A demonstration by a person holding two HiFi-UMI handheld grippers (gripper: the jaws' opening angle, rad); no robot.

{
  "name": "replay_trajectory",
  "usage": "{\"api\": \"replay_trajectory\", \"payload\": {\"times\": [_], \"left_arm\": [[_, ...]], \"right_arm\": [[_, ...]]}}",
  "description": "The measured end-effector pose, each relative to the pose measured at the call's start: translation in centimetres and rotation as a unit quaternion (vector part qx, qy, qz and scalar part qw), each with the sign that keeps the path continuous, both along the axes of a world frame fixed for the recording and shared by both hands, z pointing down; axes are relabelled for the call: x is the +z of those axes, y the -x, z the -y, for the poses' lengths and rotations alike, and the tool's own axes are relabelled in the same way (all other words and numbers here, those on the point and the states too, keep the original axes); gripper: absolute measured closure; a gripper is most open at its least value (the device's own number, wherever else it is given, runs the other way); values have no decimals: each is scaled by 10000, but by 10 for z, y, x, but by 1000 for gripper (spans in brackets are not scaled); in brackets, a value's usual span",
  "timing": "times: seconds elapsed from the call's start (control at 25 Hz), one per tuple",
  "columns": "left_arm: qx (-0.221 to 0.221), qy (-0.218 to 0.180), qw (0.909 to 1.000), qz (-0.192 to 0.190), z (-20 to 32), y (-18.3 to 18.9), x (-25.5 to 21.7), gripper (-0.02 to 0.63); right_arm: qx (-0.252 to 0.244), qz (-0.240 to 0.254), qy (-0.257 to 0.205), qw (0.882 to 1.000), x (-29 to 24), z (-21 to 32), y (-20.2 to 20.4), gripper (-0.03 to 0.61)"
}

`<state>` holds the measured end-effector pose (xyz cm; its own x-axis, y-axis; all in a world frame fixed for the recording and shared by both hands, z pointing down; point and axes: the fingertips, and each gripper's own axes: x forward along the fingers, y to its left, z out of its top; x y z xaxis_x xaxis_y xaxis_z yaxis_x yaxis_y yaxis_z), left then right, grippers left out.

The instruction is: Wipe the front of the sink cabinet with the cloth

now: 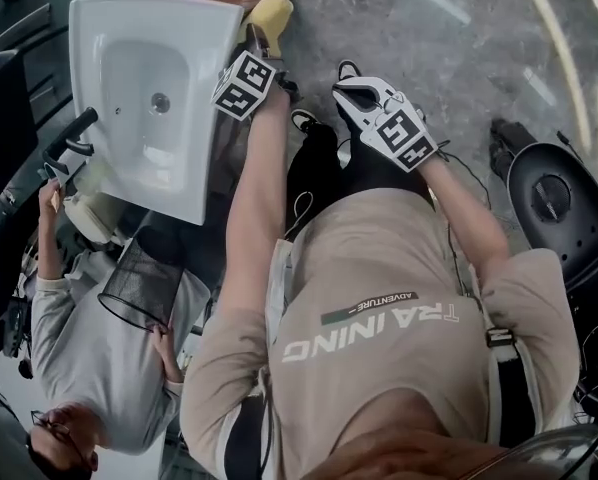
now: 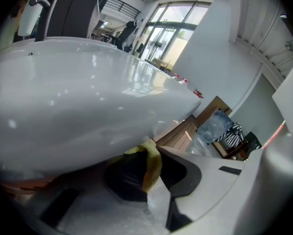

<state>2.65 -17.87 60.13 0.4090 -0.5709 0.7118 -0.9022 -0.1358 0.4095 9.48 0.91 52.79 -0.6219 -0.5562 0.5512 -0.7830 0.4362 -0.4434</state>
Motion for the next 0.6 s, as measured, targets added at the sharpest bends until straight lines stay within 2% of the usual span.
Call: {"api": "replay_trajectory", "payload": {"times": [0.36, 0.6], "left_arm": [[-23, -148, 9998, -116, 13, -14, 1, 571], [252, -322, 9990, -184, 20, -34, -3, 571]], "right_arm": [[0, -63, 56, 10000, 4, -1, -4, 566], [48, -113, 130, 9998, 7, -10, -12, 566]]}}
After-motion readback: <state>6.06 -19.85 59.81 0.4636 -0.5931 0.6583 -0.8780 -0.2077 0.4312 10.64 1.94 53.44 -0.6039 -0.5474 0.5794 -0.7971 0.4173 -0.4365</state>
